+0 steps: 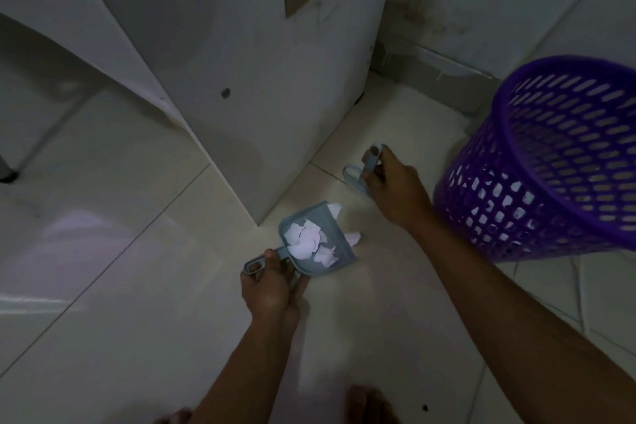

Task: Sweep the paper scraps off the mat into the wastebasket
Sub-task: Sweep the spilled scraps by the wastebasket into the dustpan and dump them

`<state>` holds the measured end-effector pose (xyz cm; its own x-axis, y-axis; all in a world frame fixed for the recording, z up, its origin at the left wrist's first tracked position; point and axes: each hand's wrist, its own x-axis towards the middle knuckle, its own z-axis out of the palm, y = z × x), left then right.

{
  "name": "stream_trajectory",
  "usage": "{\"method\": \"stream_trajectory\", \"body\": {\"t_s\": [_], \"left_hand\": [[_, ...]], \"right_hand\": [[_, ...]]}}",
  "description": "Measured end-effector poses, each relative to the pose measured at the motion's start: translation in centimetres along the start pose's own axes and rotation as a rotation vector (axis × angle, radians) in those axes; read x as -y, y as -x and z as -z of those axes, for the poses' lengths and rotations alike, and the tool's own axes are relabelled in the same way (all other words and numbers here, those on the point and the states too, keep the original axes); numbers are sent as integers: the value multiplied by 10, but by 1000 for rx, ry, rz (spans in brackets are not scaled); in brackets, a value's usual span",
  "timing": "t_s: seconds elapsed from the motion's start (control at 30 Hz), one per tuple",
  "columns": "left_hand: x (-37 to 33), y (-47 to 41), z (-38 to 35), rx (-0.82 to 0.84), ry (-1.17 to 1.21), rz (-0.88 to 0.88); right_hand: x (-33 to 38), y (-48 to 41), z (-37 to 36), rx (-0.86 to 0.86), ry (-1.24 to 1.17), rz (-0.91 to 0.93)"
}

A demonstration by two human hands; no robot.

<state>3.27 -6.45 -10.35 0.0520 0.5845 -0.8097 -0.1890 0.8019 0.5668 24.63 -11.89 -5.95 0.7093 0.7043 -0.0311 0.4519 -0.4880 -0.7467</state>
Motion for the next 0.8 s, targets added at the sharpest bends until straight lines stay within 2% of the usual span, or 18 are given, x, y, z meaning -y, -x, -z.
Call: {"method": "stream_trajectory", "body": {"t_s": [0.1,0.33,0.63,0.8], "left_hand": [[-7,-4,-2,2,7,-25],[-10,-4,-9,25,-59,-19],[-25,-7,3,65,-17,-11],[-24,-9,4,20,22,-19]], "right_hand": [[0,33,-25,-52,-3,-51],[11,63,-55,-233,-267,-198],[8,47,-23,-219,-288,-116],[6,23,-25,-171,-165,-102]]}}
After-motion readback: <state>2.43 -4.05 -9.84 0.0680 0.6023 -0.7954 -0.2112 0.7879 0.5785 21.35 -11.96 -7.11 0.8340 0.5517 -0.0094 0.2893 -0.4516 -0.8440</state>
